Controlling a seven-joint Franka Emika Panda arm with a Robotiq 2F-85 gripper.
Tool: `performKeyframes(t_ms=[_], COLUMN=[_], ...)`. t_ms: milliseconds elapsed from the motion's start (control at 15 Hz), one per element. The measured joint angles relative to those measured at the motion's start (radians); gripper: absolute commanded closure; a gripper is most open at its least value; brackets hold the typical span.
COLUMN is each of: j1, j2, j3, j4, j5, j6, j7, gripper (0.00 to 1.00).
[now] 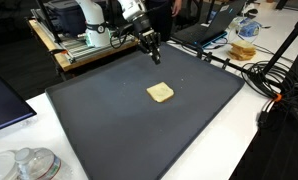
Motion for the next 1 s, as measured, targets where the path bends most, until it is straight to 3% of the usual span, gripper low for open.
performKeyframes(t_ms=[467,733,1000], j1=[0.140,0.131,0.058], j2=[0.099,0.265,0.397], j3=[-0.001,0.034,0.094], j4=[0.149,0.265,0.394], j5=[-0.103,-0.105,-0.100], j6=[0.299,0.404,0.481], j7=[0.076,0.022,-0.092], gripper=[0.95,0.95,0.95])
